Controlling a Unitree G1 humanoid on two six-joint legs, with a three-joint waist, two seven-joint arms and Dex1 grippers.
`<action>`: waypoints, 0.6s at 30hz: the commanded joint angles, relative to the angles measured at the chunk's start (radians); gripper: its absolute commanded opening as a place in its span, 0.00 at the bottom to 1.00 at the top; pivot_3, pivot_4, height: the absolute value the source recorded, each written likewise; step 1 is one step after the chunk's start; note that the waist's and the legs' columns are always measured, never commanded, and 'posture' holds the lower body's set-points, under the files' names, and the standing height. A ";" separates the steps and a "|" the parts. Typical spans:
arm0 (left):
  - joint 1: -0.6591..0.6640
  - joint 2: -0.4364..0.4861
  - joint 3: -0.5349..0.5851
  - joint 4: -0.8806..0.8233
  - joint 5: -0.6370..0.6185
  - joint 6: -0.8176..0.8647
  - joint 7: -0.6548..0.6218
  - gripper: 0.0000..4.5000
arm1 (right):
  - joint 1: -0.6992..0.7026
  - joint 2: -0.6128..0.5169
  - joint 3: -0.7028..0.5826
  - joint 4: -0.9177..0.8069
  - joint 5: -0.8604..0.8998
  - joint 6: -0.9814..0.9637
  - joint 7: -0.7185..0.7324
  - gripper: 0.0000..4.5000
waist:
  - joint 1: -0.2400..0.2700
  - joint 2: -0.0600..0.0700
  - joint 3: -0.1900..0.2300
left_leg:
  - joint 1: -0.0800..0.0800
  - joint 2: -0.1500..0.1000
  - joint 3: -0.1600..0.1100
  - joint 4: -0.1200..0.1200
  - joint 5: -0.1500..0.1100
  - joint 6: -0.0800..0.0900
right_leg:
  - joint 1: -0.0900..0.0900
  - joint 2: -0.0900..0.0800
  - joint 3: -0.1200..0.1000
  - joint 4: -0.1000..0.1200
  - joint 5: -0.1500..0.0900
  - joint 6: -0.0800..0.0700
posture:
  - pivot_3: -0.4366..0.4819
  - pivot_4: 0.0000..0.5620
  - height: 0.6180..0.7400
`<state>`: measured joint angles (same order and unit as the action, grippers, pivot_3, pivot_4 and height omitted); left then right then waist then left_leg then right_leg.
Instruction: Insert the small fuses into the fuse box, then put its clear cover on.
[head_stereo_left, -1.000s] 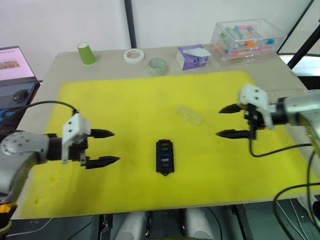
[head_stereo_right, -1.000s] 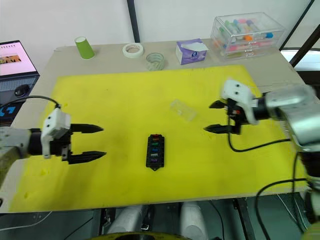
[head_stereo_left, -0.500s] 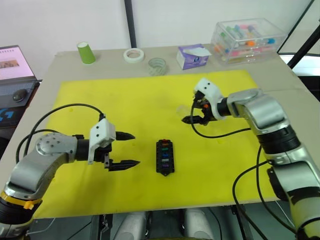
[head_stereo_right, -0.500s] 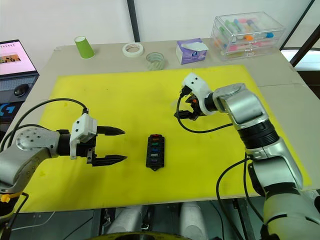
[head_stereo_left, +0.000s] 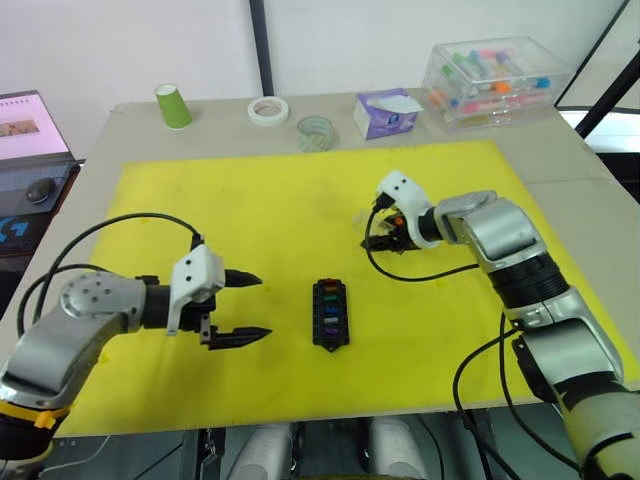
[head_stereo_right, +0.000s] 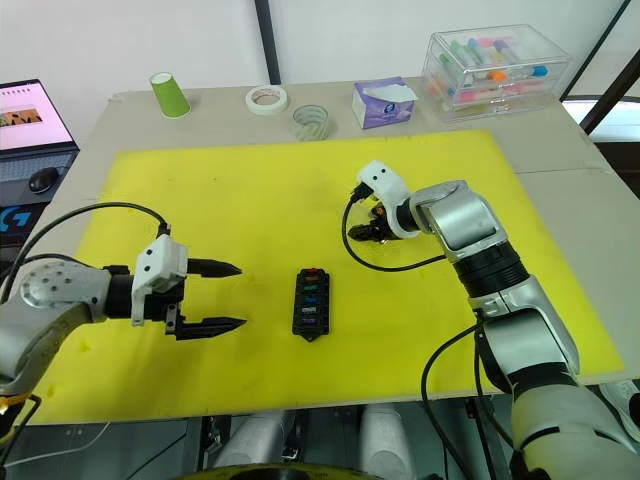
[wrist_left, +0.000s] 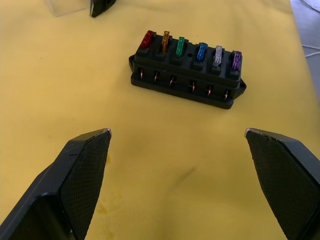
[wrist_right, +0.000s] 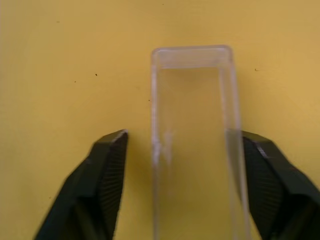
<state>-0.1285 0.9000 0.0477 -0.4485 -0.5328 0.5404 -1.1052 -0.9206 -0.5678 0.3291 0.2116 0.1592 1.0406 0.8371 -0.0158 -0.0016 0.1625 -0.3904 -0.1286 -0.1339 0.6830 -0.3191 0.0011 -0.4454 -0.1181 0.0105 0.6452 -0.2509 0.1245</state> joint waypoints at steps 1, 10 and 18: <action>0.013 0.000 0.028 -0.056 -0.015 -0.003 0.022 1.00 | -0.020 -0.014 -0.006 -0.024 -0.009 -0.017 0.009 0.45 | 0.000 0.000 0.000 | 0.000 0.000 0.000 0.000 0.000 0.000 | 0.000 0.000 0.000 0.000 0.000 0.000 | 0.48 0.27 1.00; 0.173 -0.076 -0.020 -0.266 -0.040 0.109 0.208 1.00 | -0.023 -0.055 -0.036 -0.158 0.022 0.030 0.036 0.42 | 0.001 0.000 0.000 | 0.000 0.000 0.000 0.000 0.000 0.000 | 0.000 0.000 0.001 0.000 0.000 0.000 | 0.48 0.27 1.00; 0.286 -0.259 -0.181 -0.415 0.038 0.224 0.532 1.00 | -0.059 -0.039 -0.066 -0.239 0.065 0.113 0.012 0.42 | 0.010 0.000 0.000 | 0.000 0.000 0.000 0.001 0.000 0.000 | 0.000 0.000 0.002 -0.001 0.000 0.000 | 0.48 0.27 1.00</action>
<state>0.1508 0.6559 -0.1094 -0.8286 -0.5227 0.7597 -0.6306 -0.9438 -0.6076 0.2967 0.0119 0.2090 1.1446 0.8549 -0.0062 -0.0015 0.1624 -0.3901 -0.1287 -0.1336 0.6837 -0.3189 0.0008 -0.4447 -0.1181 0.0125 0.6441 -0.2509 0.1245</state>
